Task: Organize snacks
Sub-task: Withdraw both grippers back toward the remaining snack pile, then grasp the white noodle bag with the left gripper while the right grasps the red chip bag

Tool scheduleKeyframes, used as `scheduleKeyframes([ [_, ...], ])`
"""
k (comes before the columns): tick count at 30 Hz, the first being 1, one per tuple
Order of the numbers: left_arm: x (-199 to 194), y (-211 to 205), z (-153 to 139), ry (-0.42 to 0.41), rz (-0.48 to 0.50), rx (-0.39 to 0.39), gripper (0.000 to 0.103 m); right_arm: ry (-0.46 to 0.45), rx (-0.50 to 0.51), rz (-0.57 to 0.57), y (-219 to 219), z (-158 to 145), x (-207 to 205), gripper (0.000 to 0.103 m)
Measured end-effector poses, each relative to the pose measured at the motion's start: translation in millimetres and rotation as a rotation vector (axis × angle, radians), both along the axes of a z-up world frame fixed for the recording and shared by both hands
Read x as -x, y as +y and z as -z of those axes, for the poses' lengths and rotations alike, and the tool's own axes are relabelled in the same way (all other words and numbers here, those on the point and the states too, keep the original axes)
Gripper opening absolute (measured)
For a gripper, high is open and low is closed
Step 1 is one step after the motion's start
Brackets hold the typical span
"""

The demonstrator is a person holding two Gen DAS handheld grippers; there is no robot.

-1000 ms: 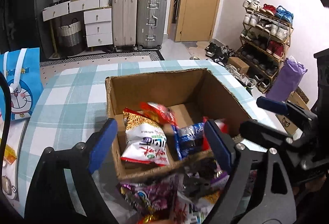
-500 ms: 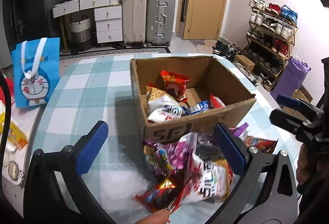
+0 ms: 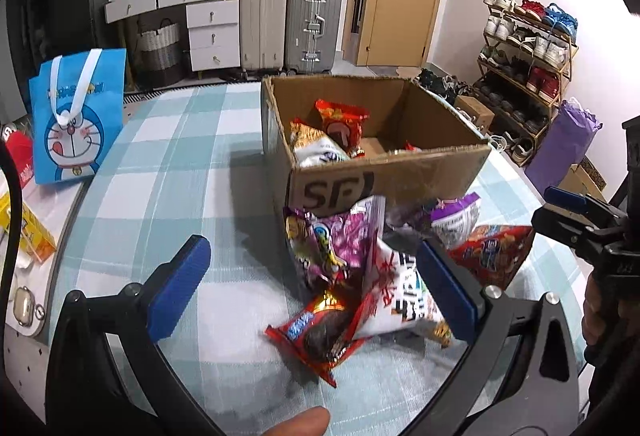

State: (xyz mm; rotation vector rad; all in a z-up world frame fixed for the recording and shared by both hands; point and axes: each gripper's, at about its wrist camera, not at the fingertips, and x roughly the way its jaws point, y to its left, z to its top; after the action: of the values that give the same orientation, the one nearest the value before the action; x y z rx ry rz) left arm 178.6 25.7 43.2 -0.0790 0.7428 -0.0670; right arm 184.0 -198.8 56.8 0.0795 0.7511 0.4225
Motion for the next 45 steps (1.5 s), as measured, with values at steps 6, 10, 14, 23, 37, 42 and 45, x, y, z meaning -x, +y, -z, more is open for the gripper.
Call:
scheduleKeyframes([
  [6,2.5,-1.4,9.7,0.031,-0.003,0.011,0.102,0.042,0.012,0.009,-2.8,16.1,4.0,0.103],
  [10,1.0,-3.6,16.6,0.053,-0.001,0.024,0.102,0.061,0.035,0.019,-3.3,25.0,4.2,0.103],
  [14,-0.1,-7.0,24.8,0.073,0.009,0.037,0.102,0.091,0.031,0.021,-2.4,34.2,2.2,0.102],
  [23,-2.3,-21.8,33.7,0.091,0.044,0.032,0.102,0.108,0.041,0.010,3.3,43.7,2.8,0.102],
  [37,-9.3,-41.5,40.6,0.133,0.138,0.062,0.101,0.157,0.051,-0.010,5.8,60.0,-4.8,0.102],
  [42,-7.4,-56.7,39.1,0.113,0.197,0.031,0.100,0.170,0.053,-0.022,6.8,65.0,-8.0,0.102],
  [45,-8.0,-67.9,39.2,0.104,0.228,-0.007,0.098,0.169,0.055,-0.033,7.9,66.4,-8.6,0.102],
])
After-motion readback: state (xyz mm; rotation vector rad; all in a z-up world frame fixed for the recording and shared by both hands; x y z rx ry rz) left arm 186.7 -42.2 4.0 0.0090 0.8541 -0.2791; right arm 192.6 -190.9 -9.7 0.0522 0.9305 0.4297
